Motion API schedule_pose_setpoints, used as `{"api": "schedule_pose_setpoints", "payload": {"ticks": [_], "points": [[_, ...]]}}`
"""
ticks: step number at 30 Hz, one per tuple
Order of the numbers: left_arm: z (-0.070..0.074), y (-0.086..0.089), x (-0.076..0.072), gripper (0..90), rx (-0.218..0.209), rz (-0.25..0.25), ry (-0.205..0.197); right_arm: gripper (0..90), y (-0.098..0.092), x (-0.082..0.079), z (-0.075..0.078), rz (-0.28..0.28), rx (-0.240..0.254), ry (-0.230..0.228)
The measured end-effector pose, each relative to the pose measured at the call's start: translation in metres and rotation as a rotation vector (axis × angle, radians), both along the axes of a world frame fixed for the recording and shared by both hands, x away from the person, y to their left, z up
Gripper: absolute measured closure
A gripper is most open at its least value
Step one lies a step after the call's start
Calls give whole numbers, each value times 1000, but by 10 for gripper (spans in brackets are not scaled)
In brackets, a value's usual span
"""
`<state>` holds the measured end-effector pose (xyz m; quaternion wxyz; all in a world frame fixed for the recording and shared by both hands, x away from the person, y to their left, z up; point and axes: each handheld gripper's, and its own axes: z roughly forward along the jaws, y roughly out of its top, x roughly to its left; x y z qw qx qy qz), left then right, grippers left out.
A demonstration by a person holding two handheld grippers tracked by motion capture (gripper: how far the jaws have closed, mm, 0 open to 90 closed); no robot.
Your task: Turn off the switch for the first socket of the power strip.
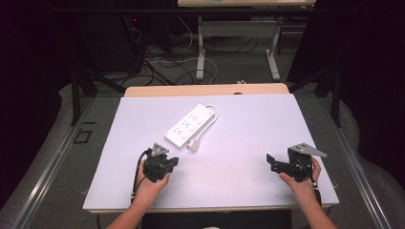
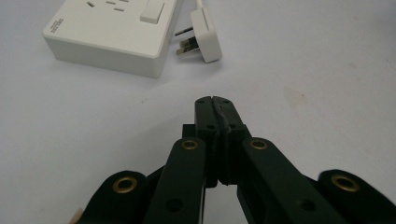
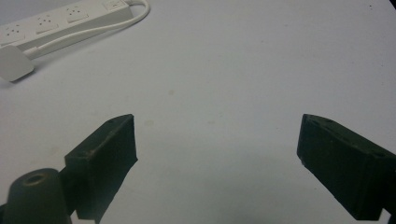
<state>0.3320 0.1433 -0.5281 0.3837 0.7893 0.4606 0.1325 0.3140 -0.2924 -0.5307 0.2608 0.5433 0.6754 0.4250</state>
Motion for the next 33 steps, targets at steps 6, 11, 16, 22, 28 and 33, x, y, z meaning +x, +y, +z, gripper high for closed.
{"api": "schedule_pose_setpoints", "payload": {"ticks": [6, 11, 16, 22, 28, 33], "points": [[15, -5, 16, 900, -19, 0, -5, 115, 0, 0, -1, -3, 1, 0], [28, -9, 25, 900, -37, 0, 2, 117, -1, 0, -1, 1, 3, 6], [42, -13, 34, 900, -16, -29, -5, 117, -1, 0, -1, -2, 6, 6], [52, -22, 42, 900, 1, -37, -13, 120, -1, 0, -1, -7, 10, 8], [59, -29, 51, 900, 20, -62, -2, 122, 0, 0, 0, -8, 9, 15], [64, -33, 61, 900, 19, -58, 17, 125, 0, 1, -2, -6, 12, 15]]}}
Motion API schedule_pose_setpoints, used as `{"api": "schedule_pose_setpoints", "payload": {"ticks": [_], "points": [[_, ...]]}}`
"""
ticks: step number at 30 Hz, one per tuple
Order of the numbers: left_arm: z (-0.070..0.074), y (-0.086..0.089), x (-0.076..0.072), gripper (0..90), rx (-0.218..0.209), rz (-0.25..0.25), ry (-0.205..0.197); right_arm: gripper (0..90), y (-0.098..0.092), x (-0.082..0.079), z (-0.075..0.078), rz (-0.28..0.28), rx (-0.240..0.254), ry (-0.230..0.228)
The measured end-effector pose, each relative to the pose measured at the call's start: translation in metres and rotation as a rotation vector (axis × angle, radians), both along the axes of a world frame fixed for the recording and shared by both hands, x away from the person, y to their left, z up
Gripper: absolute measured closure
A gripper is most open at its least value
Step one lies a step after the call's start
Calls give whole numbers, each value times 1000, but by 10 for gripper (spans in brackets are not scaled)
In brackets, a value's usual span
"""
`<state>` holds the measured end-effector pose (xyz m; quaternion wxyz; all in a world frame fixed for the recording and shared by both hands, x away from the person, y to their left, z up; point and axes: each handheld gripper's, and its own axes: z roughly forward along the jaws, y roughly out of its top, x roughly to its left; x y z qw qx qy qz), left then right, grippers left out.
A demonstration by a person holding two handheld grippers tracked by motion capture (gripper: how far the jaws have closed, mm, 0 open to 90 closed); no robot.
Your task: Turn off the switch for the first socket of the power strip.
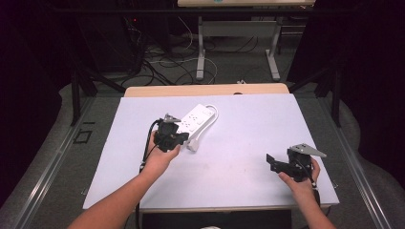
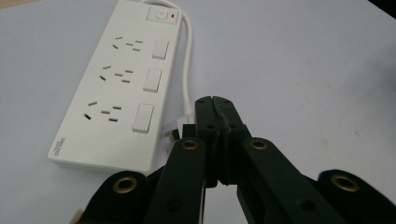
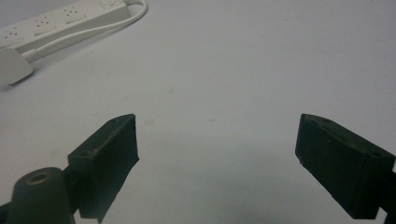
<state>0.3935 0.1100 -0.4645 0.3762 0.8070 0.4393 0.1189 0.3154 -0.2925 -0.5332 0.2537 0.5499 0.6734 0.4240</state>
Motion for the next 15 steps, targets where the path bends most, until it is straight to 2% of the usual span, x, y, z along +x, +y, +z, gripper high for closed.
{"api": "schedule_pose_setpoints", "payload": {"ticks": [1, 6, 15], "points": [[1, -1, 2, 900, 1, 4, 1, 126, 0, 0, 0, 7, -6, 11], [4, -4, 13, 900, -3, 11, 18, 126, 1, 0, -1, -1, 5, 7], [14, -11, 25, 900, -12, 16, 16, 128, 1, 0, -1, -9, 8, 10]]}}
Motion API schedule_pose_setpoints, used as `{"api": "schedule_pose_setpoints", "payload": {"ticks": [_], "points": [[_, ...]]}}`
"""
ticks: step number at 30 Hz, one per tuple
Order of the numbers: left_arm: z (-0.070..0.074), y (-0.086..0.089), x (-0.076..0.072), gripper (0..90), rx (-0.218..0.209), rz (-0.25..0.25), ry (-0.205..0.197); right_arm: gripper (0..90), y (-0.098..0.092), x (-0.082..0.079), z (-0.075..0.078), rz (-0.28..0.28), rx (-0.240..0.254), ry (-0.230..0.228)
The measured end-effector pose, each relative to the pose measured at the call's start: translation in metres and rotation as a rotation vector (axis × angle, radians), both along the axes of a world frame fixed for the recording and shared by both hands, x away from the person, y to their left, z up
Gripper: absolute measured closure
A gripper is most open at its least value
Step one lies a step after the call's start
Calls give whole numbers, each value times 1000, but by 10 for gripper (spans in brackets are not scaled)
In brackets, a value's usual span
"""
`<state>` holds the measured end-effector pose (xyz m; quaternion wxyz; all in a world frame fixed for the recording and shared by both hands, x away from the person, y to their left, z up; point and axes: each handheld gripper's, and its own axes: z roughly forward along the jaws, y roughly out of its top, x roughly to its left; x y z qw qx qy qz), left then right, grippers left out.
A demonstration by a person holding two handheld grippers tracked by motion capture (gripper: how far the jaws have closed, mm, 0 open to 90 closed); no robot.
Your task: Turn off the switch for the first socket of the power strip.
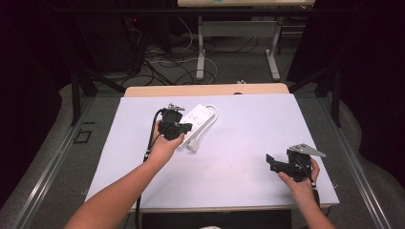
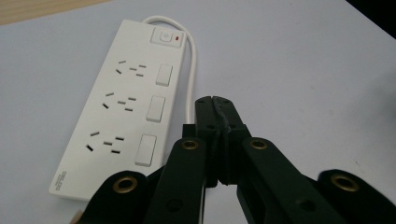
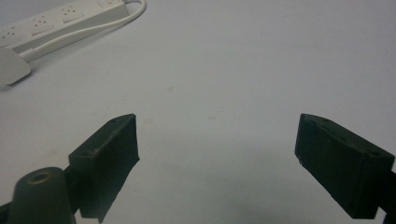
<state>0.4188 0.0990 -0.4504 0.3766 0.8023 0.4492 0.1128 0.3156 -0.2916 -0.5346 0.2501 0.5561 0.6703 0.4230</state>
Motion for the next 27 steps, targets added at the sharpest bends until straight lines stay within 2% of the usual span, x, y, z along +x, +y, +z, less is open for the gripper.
{"api": "schedule_pose_setpoints", "payload": {"ticks": [9, 17, 27], "points": [[10, -8, 13, 900, -36, 14, -22, 128, 1, 1, 0, 4, -7, -3], [12, -13, 27, 900, -23, 44, -21, 128, 1, 0, 1, 11, -13, -7], [14, -22, 42, 900, -5, 50, -20, 128, 1, 0, 1, 12, -16, -9]]}}
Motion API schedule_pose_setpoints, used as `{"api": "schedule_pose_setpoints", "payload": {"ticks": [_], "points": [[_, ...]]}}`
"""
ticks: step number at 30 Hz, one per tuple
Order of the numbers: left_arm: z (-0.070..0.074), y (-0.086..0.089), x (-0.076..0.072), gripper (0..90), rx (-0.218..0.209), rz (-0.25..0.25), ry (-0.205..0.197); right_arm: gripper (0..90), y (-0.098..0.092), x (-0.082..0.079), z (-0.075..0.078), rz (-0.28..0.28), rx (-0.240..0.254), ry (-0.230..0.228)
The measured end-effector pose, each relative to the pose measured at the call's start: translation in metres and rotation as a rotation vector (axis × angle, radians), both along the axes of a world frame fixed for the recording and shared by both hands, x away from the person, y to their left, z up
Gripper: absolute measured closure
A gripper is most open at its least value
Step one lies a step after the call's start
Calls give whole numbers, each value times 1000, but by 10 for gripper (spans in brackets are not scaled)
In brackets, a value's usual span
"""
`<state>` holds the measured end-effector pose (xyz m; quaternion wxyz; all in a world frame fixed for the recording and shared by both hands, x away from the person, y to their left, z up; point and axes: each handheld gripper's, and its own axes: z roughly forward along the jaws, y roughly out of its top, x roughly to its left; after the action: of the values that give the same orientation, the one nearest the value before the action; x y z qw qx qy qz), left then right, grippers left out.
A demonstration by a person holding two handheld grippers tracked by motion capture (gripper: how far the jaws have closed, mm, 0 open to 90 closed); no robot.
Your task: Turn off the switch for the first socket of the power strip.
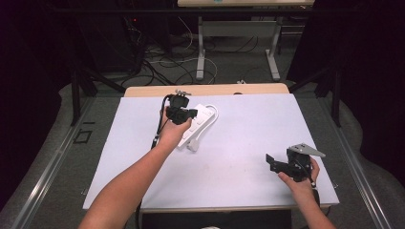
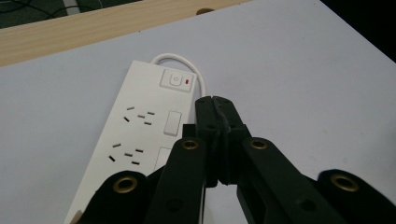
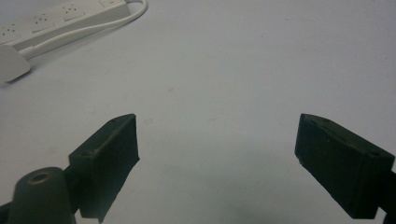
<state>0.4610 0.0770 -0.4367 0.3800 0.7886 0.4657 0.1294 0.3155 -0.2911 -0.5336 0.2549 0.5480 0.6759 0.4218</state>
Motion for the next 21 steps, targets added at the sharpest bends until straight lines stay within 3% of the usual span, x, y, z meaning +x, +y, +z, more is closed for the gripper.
{"api": "schedule_pose_setpoints", "payload": {"ticks": [21], "points": [[-2, -16, 19, 900, 31, 24, -1, 128, 0, -1, 1, 2, 0, -6]]}}
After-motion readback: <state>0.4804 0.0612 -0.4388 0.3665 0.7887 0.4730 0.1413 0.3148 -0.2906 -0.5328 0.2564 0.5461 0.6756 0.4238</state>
